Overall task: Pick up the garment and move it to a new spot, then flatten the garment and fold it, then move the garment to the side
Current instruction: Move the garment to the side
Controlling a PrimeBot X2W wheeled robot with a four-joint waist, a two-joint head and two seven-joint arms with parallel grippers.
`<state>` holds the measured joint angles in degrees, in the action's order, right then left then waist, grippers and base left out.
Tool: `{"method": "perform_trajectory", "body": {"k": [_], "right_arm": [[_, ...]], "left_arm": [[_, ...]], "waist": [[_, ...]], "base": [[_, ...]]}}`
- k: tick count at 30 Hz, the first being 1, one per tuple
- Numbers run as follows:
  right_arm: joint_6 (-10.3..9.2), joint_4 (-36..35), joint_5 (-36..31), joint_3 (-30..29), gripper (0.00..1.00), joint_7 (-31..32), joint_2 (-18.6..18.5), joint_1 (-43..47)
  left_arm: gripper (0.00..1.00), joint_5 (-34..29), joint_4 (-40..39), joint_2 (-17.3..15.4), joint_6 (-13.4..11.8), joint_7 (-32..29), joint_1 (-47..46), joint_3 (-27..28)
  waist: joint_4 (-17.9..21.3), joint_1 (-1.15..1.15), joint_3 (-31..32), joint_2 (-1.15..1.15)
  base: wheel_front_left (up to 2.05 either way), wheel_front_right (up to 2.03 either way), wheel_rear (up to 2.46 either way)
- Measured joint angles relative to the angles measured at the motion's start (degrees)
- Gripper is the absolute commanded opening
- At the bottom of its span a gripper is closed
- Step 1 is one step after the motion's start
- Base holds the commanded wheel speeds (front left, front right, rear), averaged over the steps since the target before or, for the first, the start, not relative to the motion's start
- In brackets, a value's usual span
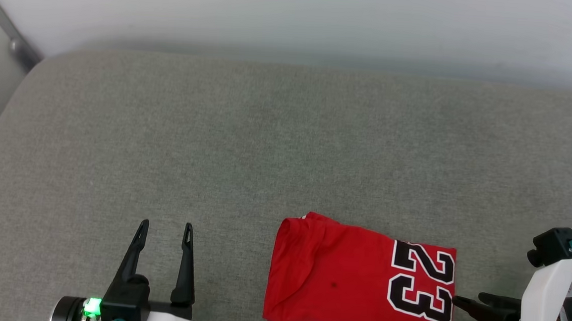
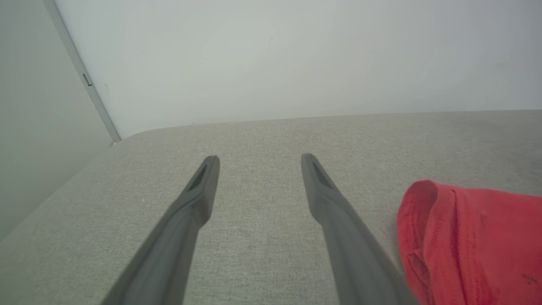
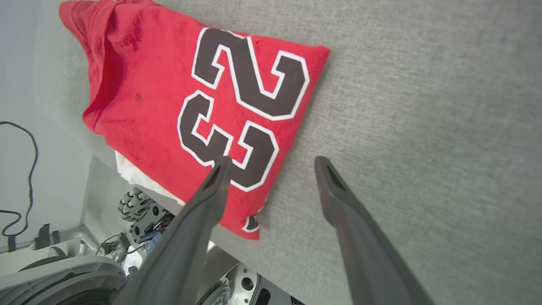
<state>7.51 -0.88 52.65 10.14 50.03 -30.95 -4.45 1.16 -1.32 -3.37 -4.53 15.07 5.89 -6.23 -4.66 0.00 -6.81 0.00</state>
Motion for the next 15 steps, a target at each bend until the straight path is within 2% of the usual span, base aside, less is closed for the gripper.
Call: {"method": "perform_trajectory", "body": {"k": [5, 15], "right_arm": [[-0.01, 1.7, 3.8, 0.2, 1.00, -0.5, 0.9, 0.2], [0.04, 4.1, 8.0, 6.1, 1.00, -2.3, 2.1, -3.3]], "left_arm": [[1.00, -0.1, -0.2, 0.1, 0.1, 0.0, -2.2, -0.6], [1.00, -0.4, -0.1, 0.2, 0.5, 0.0, -5.7, -2.0]], "waist": [[-0.9, 0.00, -3.5, 0.00], [-3.7, 0.00, -9.9, 0.00]], "base": [[0.00, 0.00, 0.00], [0.00, 0.00, 0.00]]}}
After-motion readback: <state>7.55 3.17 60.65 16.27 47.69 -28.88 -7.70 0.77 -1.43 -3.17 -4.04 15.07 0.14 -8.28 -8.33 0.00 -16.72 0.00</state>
